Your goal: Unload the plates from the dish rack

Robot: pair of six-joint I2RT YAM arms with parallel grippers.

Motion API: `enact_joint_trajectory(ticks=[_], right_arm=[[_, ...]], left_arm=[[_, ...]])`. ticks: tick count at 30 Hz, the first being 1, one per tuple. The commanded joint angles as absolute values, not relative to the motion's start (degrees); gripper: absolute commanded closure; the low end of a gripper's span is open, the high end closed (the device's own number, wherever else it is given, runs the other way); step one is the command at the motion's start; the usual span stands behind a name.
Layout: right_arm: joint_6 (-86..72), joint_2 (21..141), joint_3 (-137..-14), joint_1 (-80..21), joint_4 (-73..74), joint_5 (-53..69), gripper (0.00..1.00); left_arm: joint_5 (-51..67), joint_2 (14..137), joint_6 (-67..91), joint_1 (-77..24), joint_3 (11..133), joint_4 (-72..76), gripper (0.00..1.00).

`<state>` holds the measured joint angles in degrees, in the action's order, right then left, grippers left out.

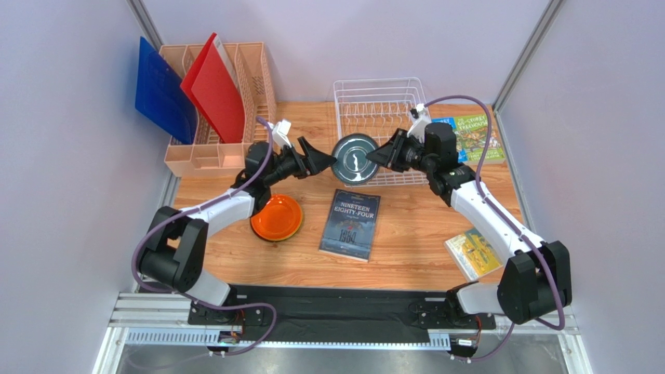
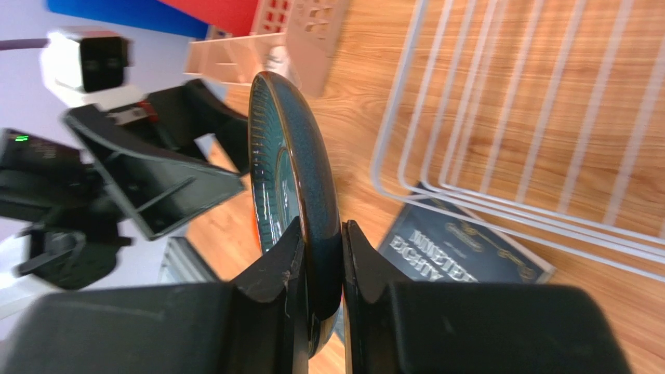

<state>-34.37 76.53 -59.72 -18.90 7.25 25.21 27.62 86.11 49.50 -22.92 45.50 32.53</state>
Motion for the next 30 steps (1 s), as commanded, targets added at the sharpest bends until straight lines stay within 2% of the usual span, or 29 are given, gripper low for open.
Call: enact_joint_trajectory(ticks=[1,4,5,8,9,11,12,14,15,18,20,21,22,25,27,30], right_arm=[[-44.73,74.62,-57.92,-19.86,-8.78,32.6,1.0],[-46.83,76.02,-57.22,-21.18,-11.15,34.01,1.0],[-47.54,76.37,-56.69,-21.79,-12.47,34.36,1.0],[-50.36,77.87,-55.02,-22.58,-17.31,36.29,1.0],[-50.8,78.57,-55.02,-22.76,-17.75,36.82,1.0],[-52.11,80.14,-54.67,-23.2,-19.77,38.31,1.0],[-52.64,80.5,-54.49,-23.29,-20.65,38.67,1.0],[-52.82,81.47,-54.32,-23.47,-21.62,39.11,1.0],[-52.65,81.74,-54.4,-23.55,-21.71,39.29,1.0],[-52.12,82.79,-55.11,-23.47,-21.27,39.55,1.0],[-50.64,83.23,-56.07,-23.38,-19.52,39.38,0.81],[-49.41,83.32,-56.68,-23.47,-15.94,38.33,0.75],[-48.18,83.15,-57.3,-23.38,-13.47,37.02,0.66],[-42.12,81.13,-58.71,-23.12,-4.24,29.55,0.49],[-37.63,79.03,-59.67,-22.85,2.68,22.96,0.45],[-34.9,77.35,-59.68,-21.98,5.26,20.57,0.43]], left_arm=[[29.79,88.24,53.78,-23.38,43.25,43.67,0.1],[30.32,89.91,56.16,-23.47,42.8,48.68,0.11],[30.84,90.87,56.77,-23.47,42.8,49.91,0.15],[31.72,92.63,59.58,-23.64,42.45,55.18,0.36],[31.73,92.98,60.63,-23.73,42.36,57.2,0.49],[32.69,94.12,61.52,-23.91,41.84,59.4,0.59],[33.22,94.65,61.96,-23.91,41.84,61.33,0.72],[33.84,95.53,63.45,-23.99,41.22,62.92,0.88],[33.92,95.62,63.89,-23.99,40.7,63.8,1.0],[33.31,94.75,63.46,-23.99,37.46,64.42,1.0],[30.25,92.73,61.88,-23.91,35.52,62.25,1.0],[28.93,91.59,61.09,-23.91,33.68,60.83,1.0],[26.39,89.23,58.82,-23.91,32.79,59.25,1.0],[19.9,82.37,53.55,-23.91,29.98,50.48,1.0],[15.32,76.07,50.99,-23.91,28.13,41.34,1.0],[6.88,67.19,46.42,-23.91,26.2,30.35,1.0]])
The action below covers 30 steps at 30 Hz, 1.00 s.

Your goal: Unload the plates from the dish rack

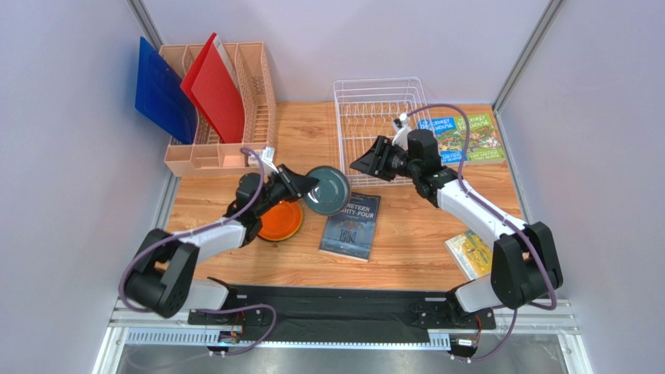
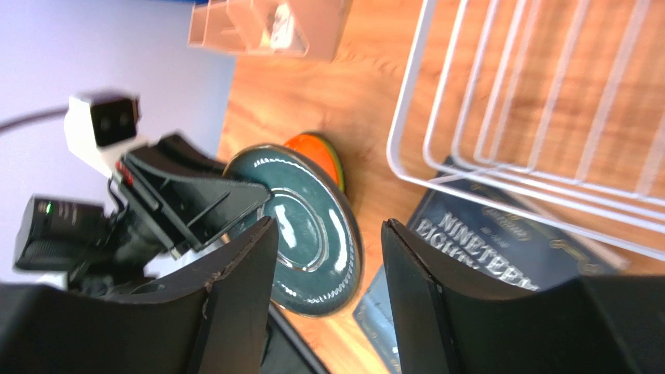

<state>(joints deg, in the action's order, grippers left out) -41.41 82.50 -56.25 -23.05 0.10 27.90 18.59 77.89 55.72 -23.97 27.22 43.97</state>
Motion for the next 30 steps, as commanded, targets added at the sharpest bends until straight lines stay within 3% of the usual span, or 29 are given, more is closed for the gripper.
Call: enact_joint_trajectory(ticks=[1,7,12,16,30], right_arm=[[-34.54,76.73,-59.68,-21.28,5.88,20.22,0.43],[-33.4,76.2,-58.89,-19.6,7.56,19.95,0.42],[-32.88,77.6,-59.15,-19.16,7.64,20.56,0.43],[-32.17,77.7,-59.59,-18.81,8.53,20.74,0.43],[-31.64,78.66,-59.33,-18.72,8.88,21.18,0.43]], left_arm=[[1.72,64.8,45.88,-23.91,25.76,27.19,1.0],[-14.73,48.53,41.58,-23.64,22.76,9.43,1.0],[-19.94,41.85,40.78,-23.47,22.76,0.27,1.0],[-23.63,40.78,41.22,-23.47,22.33,-4.82,1.0],[-22.5,46.05,42.63,-23.03,19.25,-0.35,1.0]])
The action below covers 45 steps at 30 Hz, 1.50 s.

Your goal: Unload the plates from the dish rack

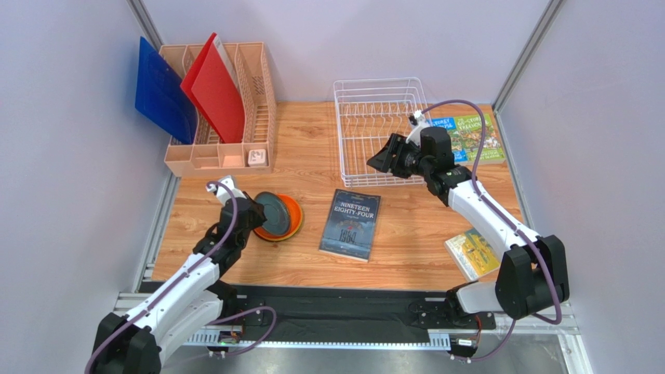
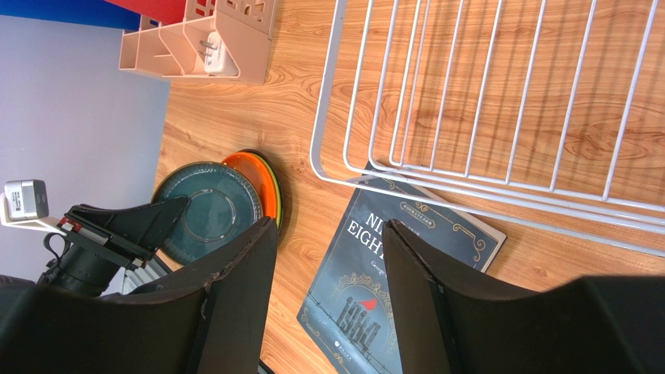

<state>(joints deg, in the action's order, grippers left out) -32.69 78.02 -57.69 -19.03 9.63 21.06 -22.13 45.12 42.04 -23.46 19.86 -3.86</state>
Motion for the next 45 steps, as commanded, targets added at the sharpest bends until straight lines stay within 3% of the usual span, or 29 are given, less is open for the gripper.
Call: enact_joint_trajectory(ticks=[1,10,13,25,26,27,34,45], right_arm=[[-31.55,78.75,-59.41,-18.72,8.96,21.18,0.43],[-30.68,79.81,-60.03,-18.72,9.75,20.31,0.43],[-29.89,79.8,-60.21,-18.72,10.63,19.07,0.43],[-27.25,79.37,-60.21,-18.55,12.39,16.97,0.43],[-26.72,78.76,-60.38,-18.72,13.52,15.66,0.43],[-26.11,78.4,-60.64,-18.72,14.23,14.77,0.43],[-19.78,71.55,-59.07,-18.72,17.75,-1.82,0.39],[-13.46,57.92,-44.74,-21.53,9.84,-25.92,0.37]], left_arm=[[-22.76,46.23,42.8,-23.03,19.25,-0.26,0.98],[-25.4,47.81,43.16,-23.03,19.6,-2.02,0.56],[-26.19,48.95,42.71,-23.03,20.13,-2.28,0.48],[-26.55,48.78,40.7,-23.03,24.51,-7.37,0.35],[-26.02,47.91,40.0,-23.03,25.3,-7.9,0.29],[-24.8,47.55,37.9,-23.03,26.01,-8.52,0.01],[-23.64,46.85,29.46,-23.03,37.68,-16.25,0.0],[-21.01,43.94,18.39,-23.03,42.27,-12.4,0.0]])
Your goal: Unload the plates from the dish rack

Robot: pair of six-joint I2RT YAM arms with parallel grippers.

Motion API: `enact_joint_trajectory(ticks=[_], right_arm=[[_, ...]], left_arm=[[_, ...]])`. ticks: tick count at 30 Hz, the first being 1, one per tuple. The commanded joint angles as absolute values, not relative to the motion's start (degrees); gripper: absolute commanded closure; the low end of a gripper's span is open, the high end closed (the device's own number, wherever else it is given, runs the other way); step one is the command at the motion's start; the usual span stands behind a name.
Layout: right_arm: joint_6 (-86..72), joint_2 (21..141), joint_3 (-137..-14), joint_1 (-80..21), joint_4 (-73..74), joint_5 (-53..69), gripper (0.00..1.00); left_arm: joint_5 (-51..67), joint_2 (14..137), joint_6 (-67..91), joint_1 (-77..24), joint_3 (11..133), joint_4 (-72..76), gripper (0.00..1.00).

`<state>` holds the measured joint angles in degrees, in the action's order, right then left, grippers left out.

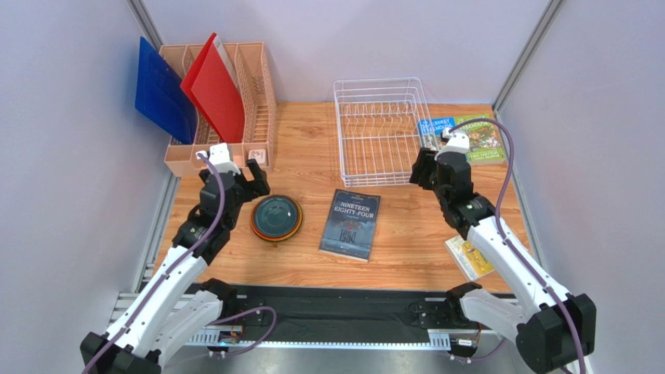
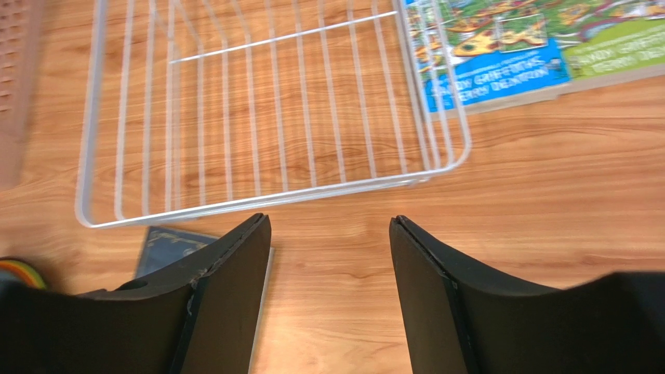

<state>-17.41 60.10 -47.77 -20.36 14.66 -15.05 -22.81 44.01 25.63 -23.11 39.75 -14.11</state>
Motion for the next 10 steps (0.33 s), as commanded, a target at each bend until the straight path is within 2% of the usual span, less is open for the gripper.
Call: enact_joint_trajectory(ticks=[1,4,10], right_arm=[[-12.66,57.66,-44.48,-21.62,10.02,-26.45,0.37],[-11.96,57.83,-46.05,-21.8,10.98,-29.7,0.37],[-10.11,57.92,-49.13,-21.88,11.69,-28.3,0.37]], left_arm=[[-21.01,44.03,17.67,-23.03,42.97,-12.13,0.0],[-20.48,44.38,15.47,-23.03,44.64,-11.95,0.0],[-20.48,44.56,13.54,-23.03,47.8,-13.88,0.0]])
